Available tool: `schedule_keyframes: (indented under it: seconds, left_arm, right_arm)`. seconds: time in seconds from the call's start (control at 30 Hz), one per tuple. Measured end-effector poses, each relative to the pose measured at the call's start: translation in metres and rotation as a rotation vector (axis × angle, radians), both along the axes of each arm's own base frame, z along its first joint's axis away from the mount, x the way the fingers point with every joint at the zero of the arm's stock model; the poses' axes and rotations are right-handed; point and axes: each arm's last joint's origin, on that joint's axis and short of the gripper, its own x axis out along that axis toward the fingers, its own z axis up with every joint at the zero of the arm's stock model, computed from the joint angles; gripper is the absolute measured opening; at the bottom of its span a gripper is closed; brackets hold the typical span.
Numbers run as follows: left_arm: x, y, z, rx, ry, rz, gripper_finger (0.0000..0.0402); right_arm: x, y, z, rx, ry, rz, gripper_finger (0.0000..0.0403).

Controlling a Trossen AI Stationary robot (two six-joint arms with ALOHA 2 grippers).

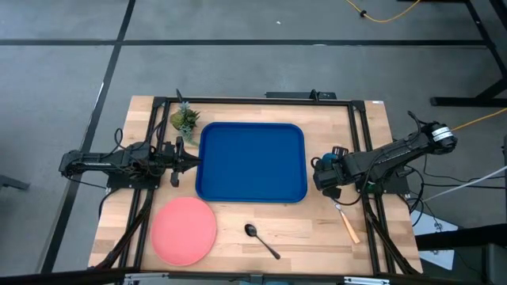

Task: Pick and place plate/cup/fork/spoon on tray
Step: Put the light blue cup on the top right of the blue tray

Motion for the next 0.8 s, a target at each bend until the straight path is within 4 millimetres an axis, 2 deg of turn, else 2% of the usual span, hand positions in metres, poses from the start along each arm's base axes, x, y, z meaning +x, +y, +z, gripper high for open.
schedule_keyframes:
  seconds: [0.33,0.8]
  left_arm:
    - [0.0,0.0,0.0,0.0,0.0,0.0,0.0044]
    - [0.0,0.0,0.0,0.0,0.0,0.0,0.0044]
  right_arm:
    - [0.003,0.0009,-0.0001,0.01,-0.029,0.006,0.0011]
    - [0.0058,0.0012,0.0018,-0.004,-0.049,0.032,0.0006]
